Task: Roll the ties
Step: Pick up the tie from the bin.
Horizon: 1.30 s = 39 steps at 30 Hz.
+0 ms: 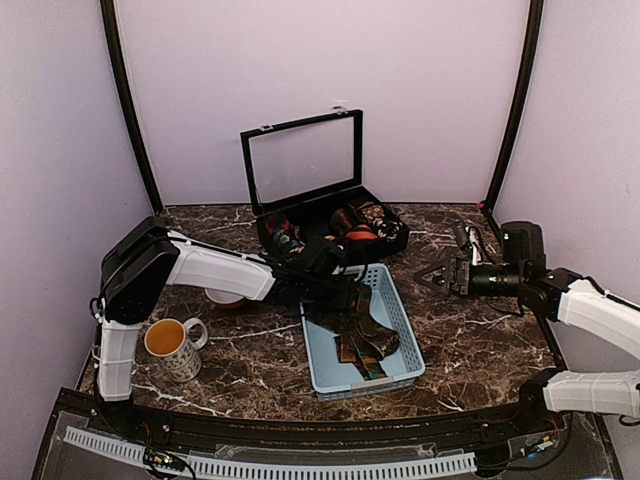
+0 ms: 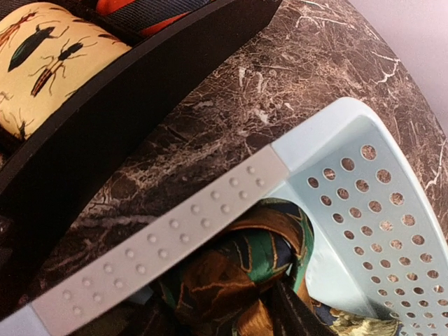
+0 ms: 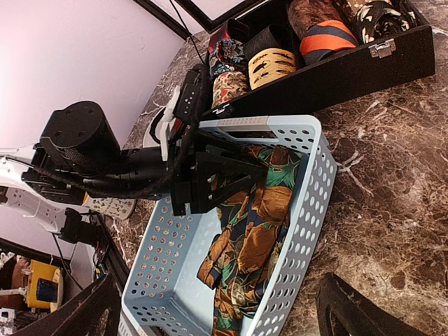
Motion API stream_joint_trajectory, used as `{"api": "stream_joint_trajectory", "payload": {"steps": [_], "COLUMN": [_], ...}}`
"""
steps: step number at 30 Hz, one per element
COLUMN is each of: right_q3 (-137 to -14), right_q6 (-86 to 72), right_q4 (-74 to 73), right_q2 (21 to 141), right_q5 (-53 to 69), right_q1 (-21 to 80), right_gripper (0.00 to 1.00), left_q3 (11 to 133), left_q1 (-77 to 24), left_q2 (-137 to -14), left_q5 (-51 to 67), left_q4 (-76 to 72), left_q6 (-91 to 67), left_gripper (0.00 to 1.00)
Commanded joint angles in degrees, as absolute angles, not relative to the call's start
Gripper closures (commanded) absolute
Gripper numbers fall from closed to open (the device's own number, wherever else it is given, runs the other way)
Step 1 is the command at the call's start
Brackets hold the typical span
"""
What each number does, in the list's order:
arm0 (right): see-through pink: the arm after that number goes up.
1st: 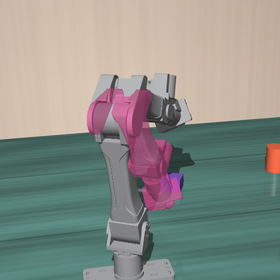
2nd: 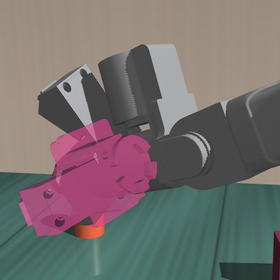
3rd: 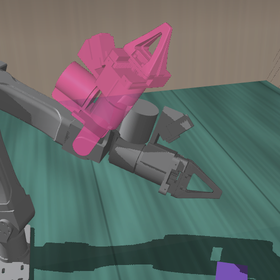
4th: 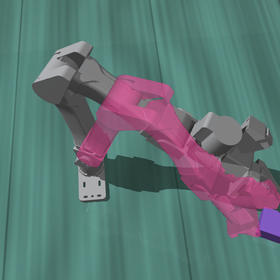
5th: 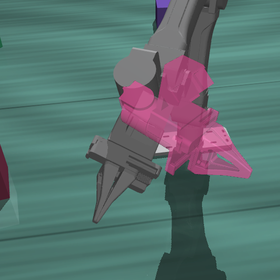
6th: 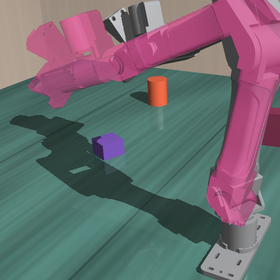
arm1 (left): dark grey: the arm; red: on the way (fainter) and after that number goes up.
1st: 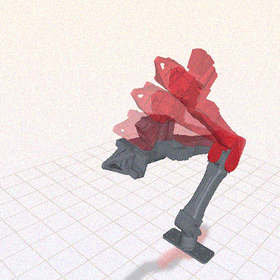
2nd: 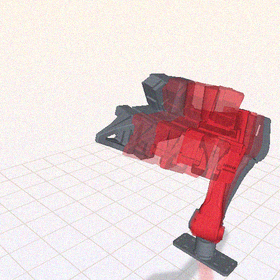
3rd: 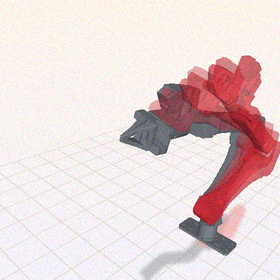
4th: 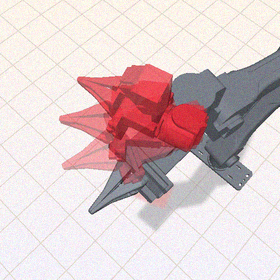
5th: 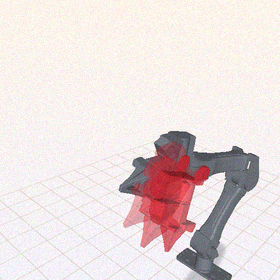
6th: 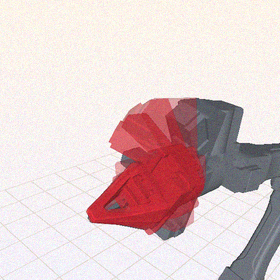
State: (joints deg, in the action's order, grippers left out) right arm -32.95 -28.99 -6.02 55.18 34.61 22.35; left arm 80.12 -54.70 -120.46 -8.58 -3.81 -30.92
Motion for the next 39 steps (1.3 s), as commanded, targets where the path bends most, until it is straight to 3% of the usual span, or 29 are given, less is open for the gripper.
{"api": "stream_joint_trajectory", "payload": {"steps": [1,4,7,17,25,39], "right_q3": [-34.0,-34.0,-34.2,-35.1,-37.3,-43.8], "right_q6": [-28.0,-27.9,-27.7,-27.9,-27.9,-27.6], "right_q4": [-4.9,-5.0,-5.6,-5.4,-5.8,-4.1], "right_q2": [55.2,55.3,55.1,54.8,55.3,63.2], "right_q5": [34.0,33.8,33.5,35.9,37.5,33.2], "right_q1": [22.6,22.5,22.5,22.3,22.9,34.0], "right_gripper": [0.03,0.03,0.03,0.03,0.02,0.01], "left_q3": [82.8,82.8,83.4,86.1,95.6,107.4], "left_q1": [-54.1,-54.1,-54.2,-54.9,-54.6,-53.7], "left_q2": [-121.7,-122.0,-120.2,-99.8,-87.9,-72.0], "left_q5": [-7.5,-6.5,-4.7,-10.8,-19.7,-36.7], "left_q4": [-5.5,-6.8,-6.9,0.1,7.9,-0.1], "left_q6": [-31.1,-30.6,-29.0,-15.3,-3.9,17.1], "left_gripper": [0.55,0.69,0.99,1.0,1.0,1.0]}}
